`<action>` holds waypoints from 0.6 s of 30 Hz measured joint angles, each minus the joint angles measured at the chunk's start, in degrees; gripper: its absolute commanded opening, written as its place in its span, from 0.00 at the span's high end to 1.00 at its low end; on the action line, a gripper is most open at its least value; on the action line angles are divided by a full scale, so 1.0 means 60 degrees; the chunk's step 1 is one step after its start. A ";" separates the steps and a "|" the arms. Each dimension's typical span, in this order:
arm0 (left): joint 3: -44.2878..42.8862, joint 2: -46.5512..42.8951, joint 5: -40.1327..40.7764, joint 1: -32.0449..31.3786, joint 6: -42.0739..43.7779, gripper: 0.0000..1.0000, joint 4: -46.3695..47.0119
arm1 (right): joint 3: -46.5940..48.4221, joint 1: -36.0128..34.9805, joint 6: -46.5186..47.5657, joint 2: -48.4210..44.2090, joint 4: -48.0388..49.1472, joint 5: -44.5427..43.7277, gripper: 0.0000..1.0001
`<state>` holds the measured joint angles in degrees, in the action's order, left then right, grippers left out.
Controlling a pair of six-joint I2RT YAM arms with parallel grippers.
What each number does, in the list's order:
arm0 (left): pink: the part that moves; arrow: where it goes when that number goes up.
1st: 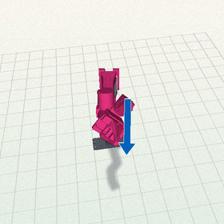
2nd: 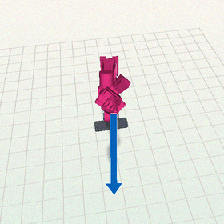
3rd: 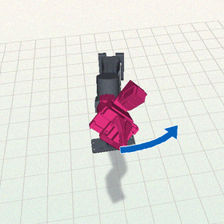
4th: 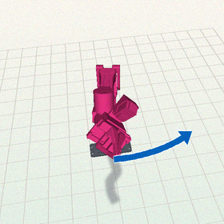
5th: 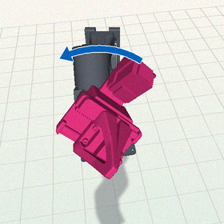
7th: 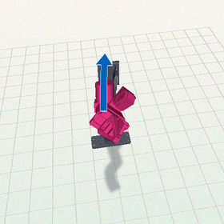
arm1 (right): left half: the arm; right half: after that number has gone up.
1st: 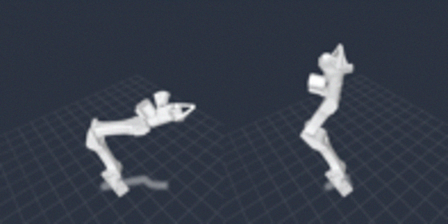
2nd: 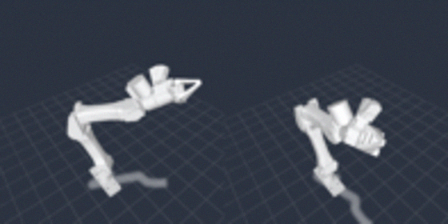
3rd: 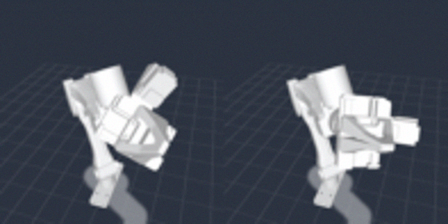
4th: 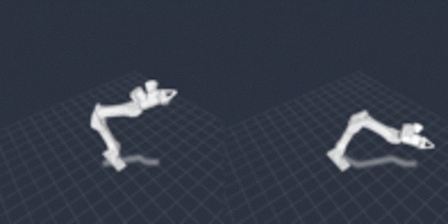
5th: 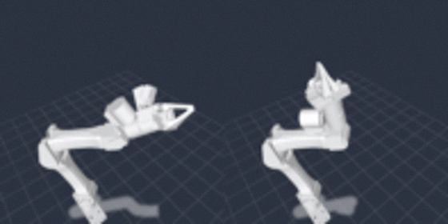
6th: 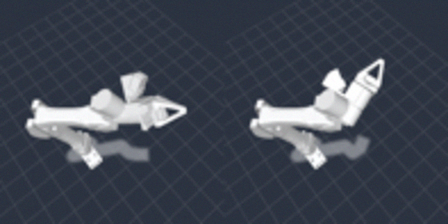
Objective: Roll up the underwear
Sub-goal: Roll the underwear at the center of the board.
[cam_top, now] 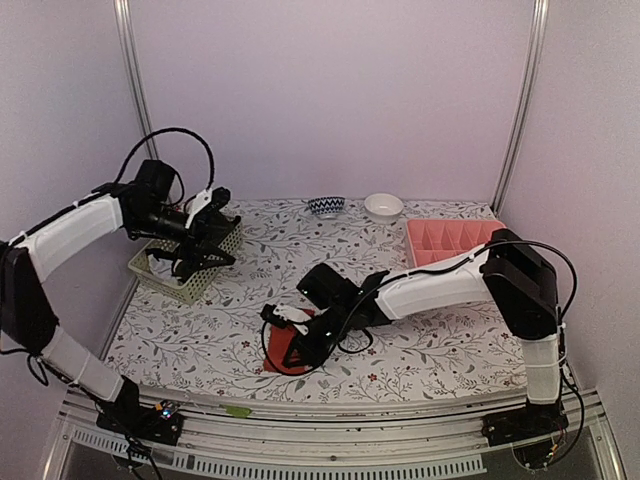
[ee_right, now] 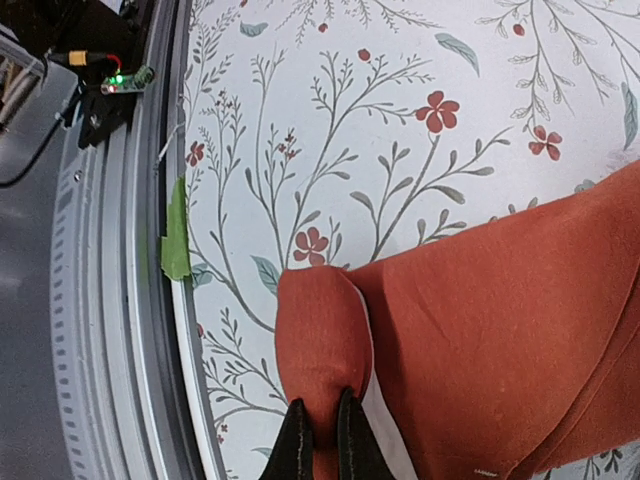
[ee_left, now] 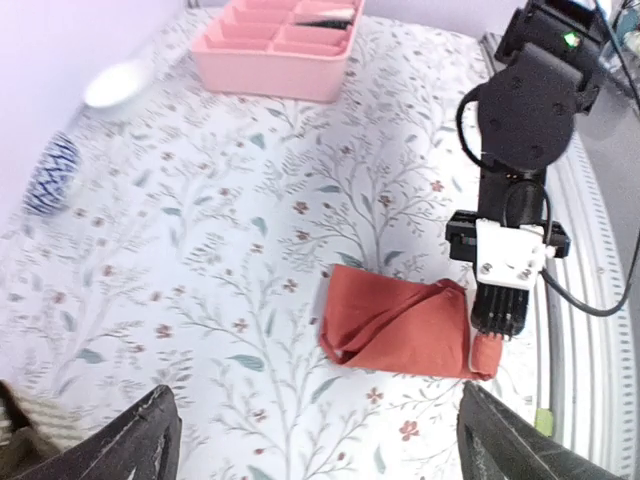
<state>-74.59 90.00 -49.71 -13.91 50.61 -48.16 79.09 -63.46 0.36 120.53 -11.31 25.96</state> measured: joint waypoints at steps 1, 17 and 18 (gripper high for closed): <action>0.0350 -0.0648 0.0135 0.0113 -0.0171 0.04 0.0466 | 0.0157 0.0109 -0.0200 0.0058 -0.0186 0.0259 1.00; 0.5661 -0.5592 0.2954 -0.0331 -0.2874 0.04 0.5526 | 0.1268 0.1293 -0.2065 0.1647 -0.0583 0.3810 1.00; 0.5927 -0.5890 0.2973 -0.0576 -0.2718 0.04 0.5544 | 0.1275 0.1333 -0.2131 0.1705 -0.0535 0.3931 1.00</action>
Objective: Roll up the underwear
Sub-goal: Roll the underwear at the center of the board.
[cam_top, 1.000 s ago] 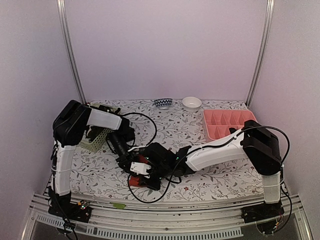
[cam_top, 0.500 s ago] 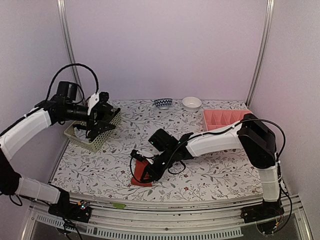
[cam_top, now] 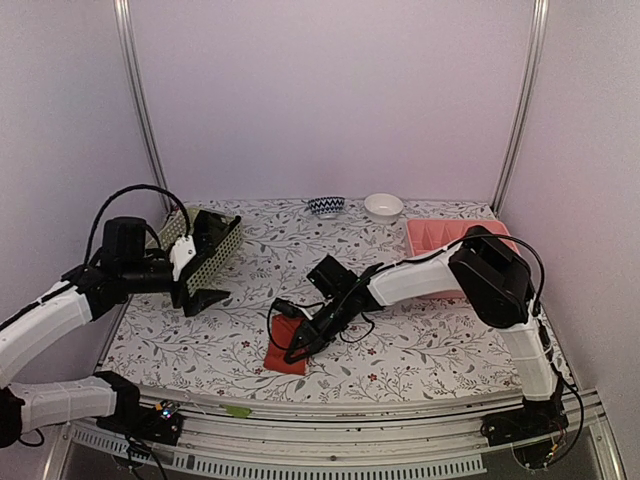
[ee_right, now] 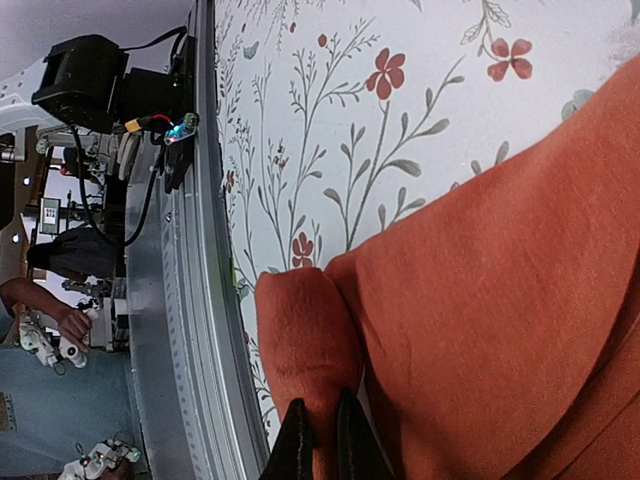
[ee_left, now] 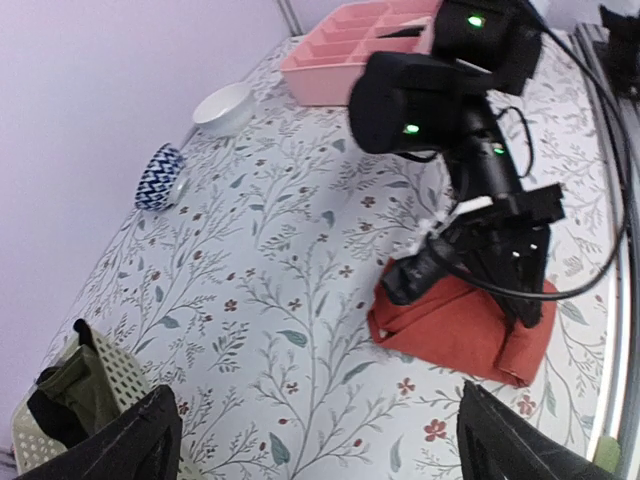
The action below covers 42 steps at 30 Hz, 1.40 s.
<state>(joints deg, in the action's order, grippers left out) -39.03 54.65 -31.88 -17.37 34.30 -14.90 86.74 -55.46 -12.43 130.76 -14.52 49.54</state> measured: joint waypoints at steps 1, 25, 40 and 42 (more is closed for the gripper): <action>0.0295 -0.0270 0.0044 -0.0291 0.0131 0.04 0.0018 | 0.0000 0.0033 -0.0069 0.0051 0.0055 0.0117 1.00; 0.2076 0.3595 0.3056 -0.6025 0.1898 0.44 0.2863 | 0.0572 0.0561 -0.1781 0.1147 0.0568 0.2098 1.00; 0.1694 0.4652 0.3887 -0.6120 0.2379 0.88 0.2728 | 0.0616 0.0612 -0.2080 0.1173 0.0627 0.2135 0.99; 0.1526 0.4652 0.3818 -0.6091 0.2441 0.90 0.2401 | 0.0579 0.0630 -0.2167 0.1140 0.0685 0.2113 0.90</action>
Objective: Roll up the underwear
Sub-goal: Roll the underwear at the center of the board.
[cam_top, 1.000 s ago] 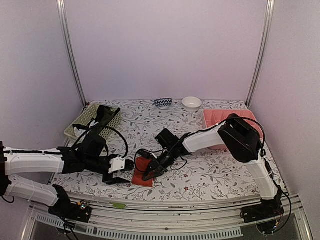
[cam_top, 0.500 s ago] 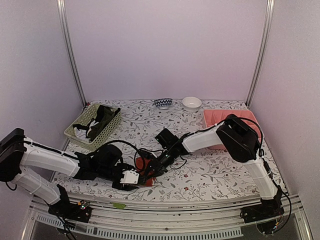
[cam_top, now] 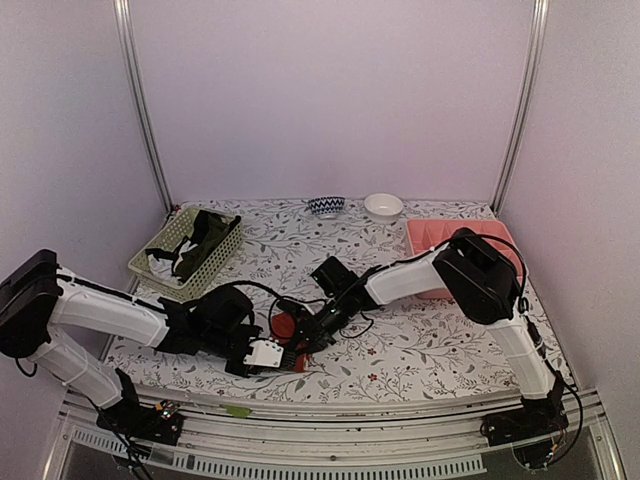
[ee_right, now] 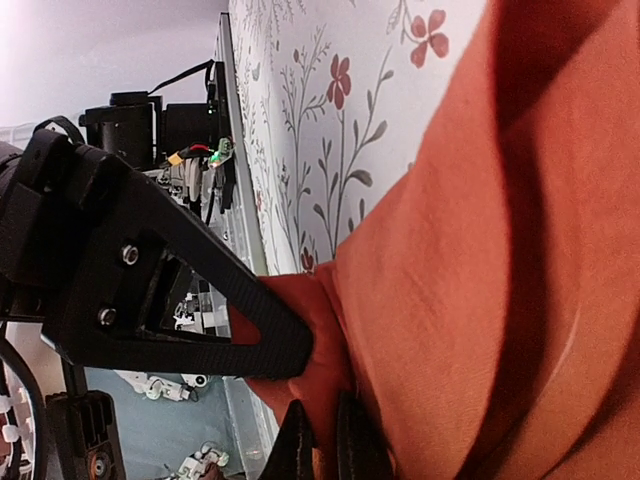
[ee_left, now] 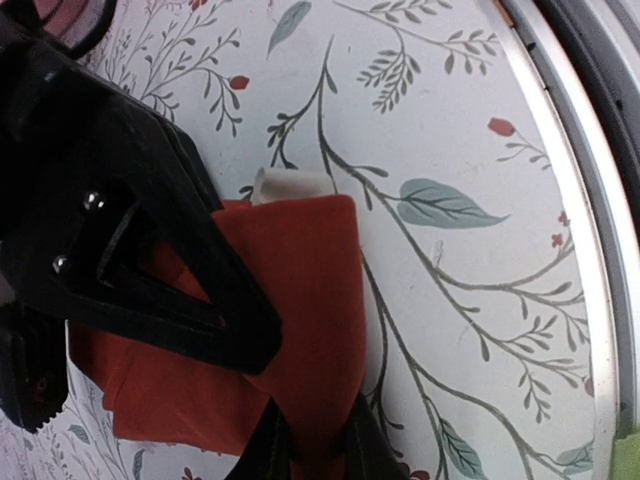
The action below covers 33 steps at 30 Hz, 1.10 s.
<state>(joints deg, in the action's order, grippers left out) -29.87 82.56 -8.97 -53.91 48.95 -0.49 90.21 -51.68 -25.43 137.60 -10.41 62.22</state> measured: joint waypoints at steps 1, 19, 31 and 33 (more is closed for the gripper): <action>-0.0113 0.0000 -0.0087 0.0055 0.0036 0.90 -0.0200 | -0.0058 0.0007 -0.0044 -0.0047 0.0069 -0.0047 0.83; -0.4233 0.3432 -0.5027 0.2608 0.1388 0.93 -0.6349 | -0.5781 0.0484 0.0769 -0.6175 0.1963 -0.5162 0.46; -0.6550 0.6284 -0.7111 0.3355 0.2448 0.91 -0.9599 | -0.4171 -0.2131 0.3814 -0.5195 0.1599 -0.7661 0.45; -0.6772 0.6524 -0.7220 0.3384 0.2481 0.91 -0.9901 | -0.3621 -0.2262 0.4277 -0.4674 0.1512 -0.7836 0.45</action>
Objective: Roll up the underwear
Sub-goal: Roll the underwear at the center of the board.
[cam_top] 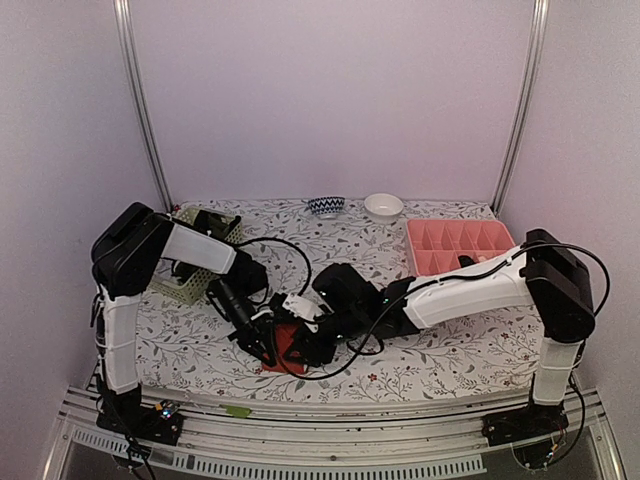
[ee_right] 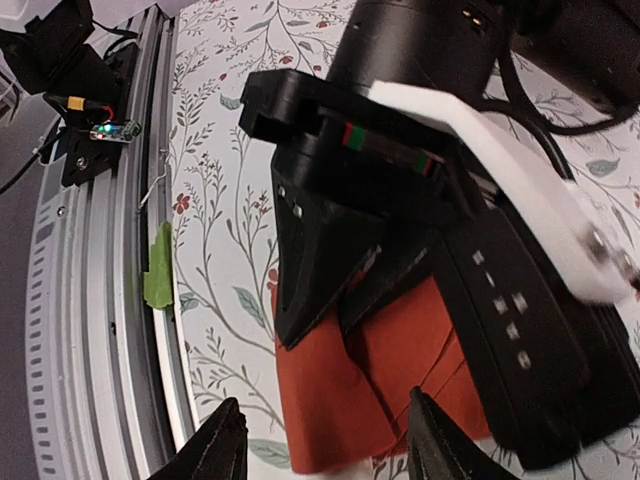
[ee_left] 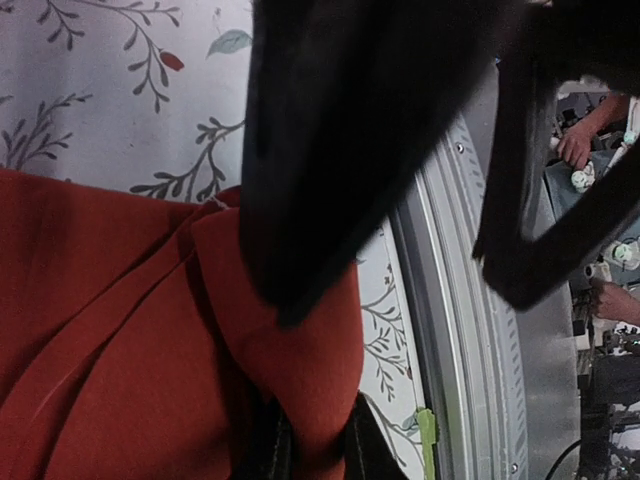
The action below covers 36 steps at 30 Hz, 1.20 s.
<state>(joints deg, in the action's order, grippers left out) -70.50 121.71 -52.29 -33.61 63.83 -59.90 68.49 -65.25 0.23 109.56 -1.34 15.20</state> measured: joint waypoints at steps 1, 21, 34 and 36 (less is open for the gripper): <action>-0.0098 0.0106 -0.0033 0.0004 0.0007 0.91 -0.0146 | 0.0215 -0.0044 0.0208 0.0219 -0.0029 -0.0047 0.45; -0.0911 0.0914 -0.0229 0.0051 -0.0441 0.76 -0.1239 | 0.0794 -0.0470 0.1982 0.1395 -0.0678 -0.0386 1.00; 0.1067 -0.3952 0.0801 0.1570 -0.2324 0.38 0.2503 | 0.0998 0.0692 0.0219 0.1552 -0.1162 0.2361 1.00; 0.1934 -0.5074 0.0973 0.1942 -0.2393 0.38 0.3271 | 0.1111 0.0994 -0.0270 0.1650 -0.1333 0.3009 1.00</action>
<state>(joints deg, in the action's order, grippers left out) -58.89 91.26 -46.46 -21.96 49.47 -40.27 75.16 -59.29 -1.39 119.46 -9.34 33.26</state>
